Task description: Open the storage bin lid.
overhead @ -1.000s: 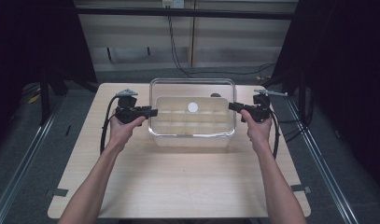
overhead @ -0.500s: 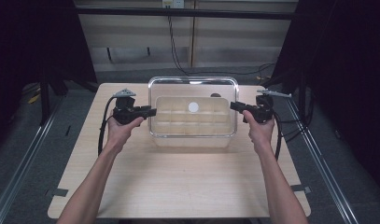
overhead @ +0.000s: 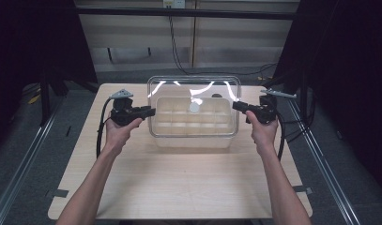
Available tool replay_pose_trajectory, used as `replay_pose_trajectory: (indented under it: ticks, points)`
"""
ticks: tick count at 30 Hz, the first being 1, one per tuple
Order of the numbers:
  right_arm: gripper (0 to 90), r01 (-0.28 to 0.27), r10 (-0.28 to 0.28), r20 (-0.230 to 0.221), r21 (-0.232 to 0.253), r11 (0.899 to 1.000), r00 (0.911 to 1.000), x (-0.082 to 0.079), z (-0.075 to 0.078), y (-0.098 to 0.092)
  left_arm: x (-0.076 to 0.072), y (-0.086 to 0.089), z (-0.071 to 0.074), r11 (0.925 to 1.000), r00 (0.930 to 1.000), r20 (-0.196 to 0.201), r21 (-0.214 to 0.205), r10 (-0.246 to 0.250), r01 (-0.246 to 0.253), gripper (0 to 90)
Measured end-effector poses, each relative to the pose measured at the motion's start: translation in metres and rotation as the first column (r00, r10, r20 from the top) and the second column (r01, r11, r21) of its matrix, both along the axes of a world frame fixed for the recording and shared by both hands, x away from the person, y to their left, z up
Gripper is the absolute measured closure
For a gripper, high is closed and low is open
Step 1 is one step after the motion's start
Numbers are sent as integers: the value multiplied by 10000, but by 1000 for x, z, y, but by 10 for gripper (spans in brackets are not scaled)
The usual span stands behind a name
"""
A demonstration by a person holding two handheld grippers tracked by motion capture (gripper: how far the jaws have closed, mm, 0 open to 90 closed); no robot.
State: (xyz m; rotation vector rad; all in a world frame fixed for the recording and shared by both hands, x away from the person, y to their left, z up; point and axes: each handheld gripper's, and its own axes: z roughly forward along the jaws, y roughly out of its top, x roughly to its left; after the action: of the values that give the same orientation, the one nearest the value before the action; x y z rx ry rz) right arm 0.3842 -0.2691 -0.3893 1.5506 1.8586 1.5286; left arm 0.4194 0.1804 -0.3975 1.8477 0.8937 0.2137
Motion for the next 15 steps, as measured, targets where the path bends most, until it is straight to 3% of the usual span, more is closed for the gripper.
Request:
replay_pose_trajectory:
  ticks: [3, 12, 15]
  points:
    - [730, -138, 139, -15, 267, 9995, 9999, -1, 0, 0, -1, 3, -3, 9999, 9999, -73, -121, 96, -97, 702]
    - [734, -318, 314, 176, 178, 9993, 9994, -8, 6, 1, -6, 3, 1, 10000, 9999, 97, 21, 94, -94, 714]
    - [728, -142, 138, 234, 154, 9998, 9996, -10, 8, 1, -9, 2, 3, 9999, 9999, 133, 102, 87, -88, 724]
